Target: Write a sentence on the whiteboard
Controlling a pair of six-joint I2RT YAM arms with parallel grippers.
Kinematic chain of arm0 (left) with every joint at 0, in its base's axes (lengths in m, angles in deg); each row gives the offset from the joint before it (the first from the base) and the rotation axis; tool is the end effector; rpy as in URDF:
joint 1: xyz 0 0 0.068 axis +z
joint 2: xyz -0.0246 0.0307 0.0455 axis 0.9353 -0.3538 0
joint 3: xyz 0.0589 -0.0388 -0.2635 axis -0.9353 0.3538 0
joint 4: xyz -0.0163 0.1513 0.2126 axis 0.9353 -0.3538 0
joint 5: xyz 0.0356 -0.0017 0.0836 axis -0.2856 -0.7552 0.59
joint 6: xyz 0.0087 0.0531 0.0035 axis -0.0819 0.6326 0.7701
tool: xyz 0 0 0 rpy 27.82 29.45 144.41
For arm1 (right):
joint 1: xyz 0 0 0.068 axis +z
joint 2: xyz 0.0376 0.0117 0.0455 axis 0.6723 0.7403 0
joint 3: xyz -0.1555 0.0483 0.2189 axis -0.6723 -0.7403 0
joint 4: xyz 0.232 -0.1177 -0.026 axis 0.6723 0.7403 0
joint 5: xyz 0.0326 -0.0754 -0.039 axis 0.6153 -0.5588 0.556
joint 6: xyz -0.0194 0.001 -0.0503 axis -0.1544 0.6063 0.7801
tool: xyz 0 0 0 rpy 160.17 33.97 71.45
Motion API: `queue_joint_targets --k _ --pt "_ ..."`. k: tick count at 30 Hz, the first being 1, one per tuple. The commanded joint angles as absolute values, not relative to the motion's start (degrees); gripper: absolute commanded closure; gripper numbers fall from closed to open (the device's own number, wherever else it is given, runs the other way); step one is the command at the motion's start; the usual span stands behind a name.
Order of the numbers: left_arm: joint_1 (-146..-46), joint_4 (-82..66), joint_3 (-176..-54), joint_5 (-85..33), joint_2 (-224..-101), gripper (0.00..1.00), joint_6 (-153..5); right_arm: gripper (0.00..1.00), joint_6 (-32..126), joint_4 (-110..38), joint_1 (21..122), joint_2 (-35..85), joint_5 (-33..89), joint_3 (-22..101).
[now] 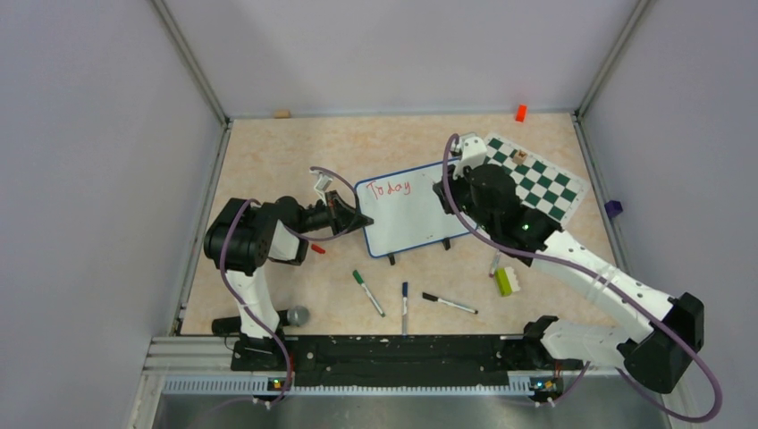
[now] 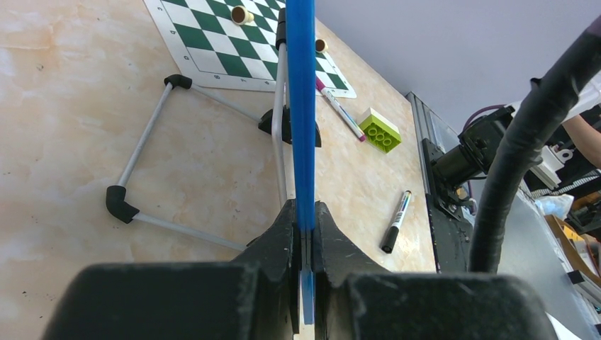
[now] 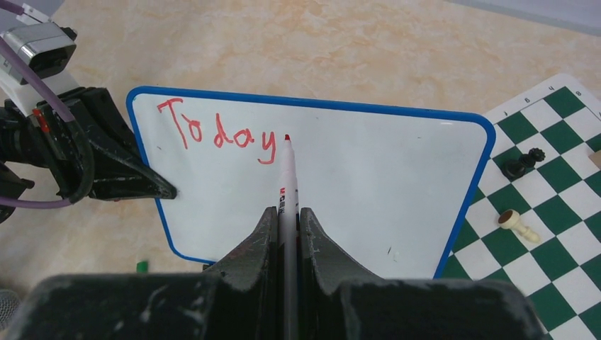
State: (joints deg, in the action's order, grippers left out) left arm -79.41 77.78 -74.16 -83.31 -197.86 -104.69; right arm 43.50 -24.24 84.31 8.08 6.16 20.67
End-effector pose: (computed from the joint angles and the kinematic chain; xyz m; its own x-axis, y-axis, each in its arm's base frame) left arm 0.2943 -0.0856 0.1408 -0.5532 -0.1835 -0.8126 0.7981 0.1629 -0.5801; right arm 0.1969 0.1662 0.3443 -0.3299 -0.0594 -0.9421 -0.4273 0.8993 0.0929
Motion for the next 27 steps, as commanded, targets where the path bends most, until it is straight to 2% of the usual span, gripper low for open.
queue_joint_targets --k 1,13,27 --pt "-80.00 80.53 -74.39 -86.39 -199.34 1.00 -101.36 1.00 44.31 -28.82 83.64 9.24 4.09 21.07" --pt "-80.00 80.42 -74.19 -86.29 -198.97 1.00 -100.68 1.00 42.88 -29.72 83.64 13.59 4.94 23.77" --pt "-80.09 82.27 -73.76 -86.21 -198.17 1.00 -101.55 1.00 41.54 -26.79 83.62 9.06 4.03 22.21"
